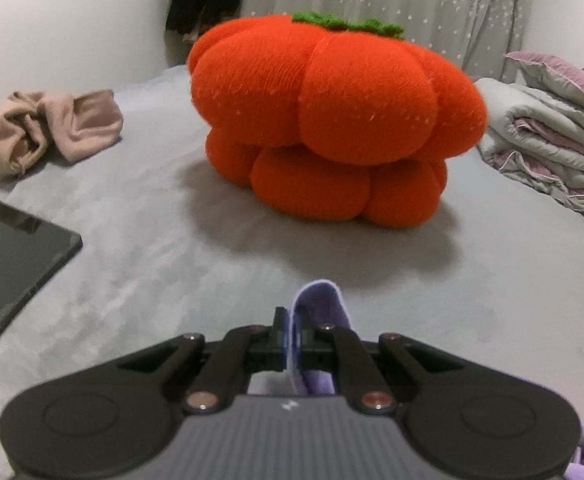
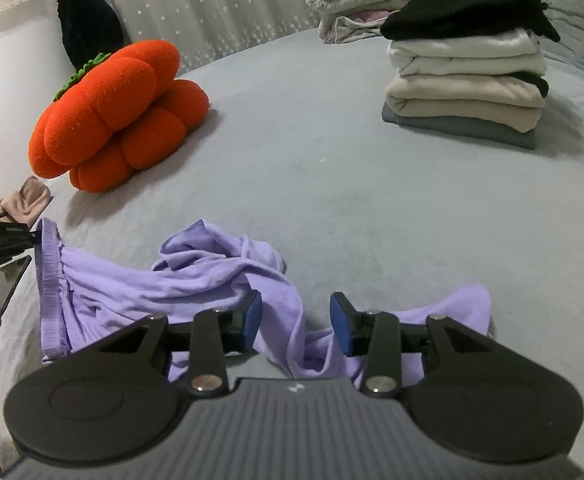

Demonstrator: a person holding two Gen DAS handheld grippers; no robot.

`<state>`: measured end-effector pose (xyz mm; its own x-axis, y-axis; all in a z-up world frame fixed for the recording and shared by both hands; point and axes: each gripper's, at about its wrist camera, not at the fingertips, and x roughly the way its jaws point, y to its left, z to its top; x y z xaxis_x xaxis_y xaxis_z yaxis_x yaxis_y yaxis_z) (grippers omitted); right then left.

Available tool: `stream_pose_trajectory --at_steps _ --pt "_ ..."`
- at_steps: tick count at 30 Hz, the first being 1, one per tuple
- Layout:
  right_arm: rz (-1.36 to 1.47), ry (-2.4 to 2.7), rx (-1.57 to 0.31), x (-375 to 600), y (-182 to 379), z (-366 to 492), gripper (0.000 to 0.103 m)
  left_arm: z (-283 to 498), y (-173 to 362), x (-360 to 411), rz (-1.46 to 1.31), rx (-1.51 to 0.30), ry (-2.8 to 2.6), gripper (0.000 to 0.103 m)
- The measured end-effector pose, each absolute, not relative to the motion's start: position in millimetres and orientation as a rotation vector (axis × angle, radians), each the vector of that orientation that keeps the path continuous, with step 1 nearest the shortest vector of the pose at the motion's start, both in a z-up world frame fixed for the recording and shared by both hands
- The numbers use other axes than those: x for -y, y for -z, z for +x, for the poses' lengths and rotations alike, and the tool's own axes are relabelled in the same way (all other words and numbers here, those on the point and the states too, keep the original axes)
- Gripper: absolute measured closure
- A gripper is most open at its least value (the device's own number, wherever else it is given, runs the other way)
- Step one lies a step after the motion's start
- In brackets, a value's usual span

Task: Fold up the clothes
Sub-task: 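Grasp a sleeve with the left gripper and pull it out flat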

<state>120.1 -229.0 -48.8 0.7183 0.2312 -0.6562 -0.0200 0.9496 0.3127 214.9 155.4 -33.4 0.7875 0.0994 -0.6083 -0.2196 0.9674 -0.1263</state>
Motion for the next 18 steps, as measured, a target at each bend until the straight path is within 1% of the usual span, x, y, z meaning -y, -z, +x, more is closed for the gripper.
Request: stream_pose_trajectory --at_steps 4,8,11,13,15,17,18 --pt "0.284 -0.146 -0.764 226 49 122 0.061 218 51 -155 -0.205 -0.675 -0.171 0.099" --pt "0.273 -0.149 -0.762 225 49 122 0.061 212 58 -155 -0.210 -0.694 -0.176 0.099" --pt "0.268 -0.155 -0.760 225 47 121 0.061 205 57 -155 -0.228 -0.707 -0.169 0.089" --pt "0.263 -0.161 -0.757 224 46 119 0.061 200 56 -155 -0.239 -0.715 -0.165 0.075" --pt "0.258 -0.166 -0.755 223 45 117 0.060 194 55 -155 -0.251 -0.724 -0.161 0.069" --pt "0.255 -0.169 -0.754 222 44 115 0.057 189 54 -155 -0.263 -0.732 -0.156 0.064" --pt "0.254 -0.172 -0.755 222 43 114 0.055 187 53 -155 -0.269 -0.737 -0.154 0.060"
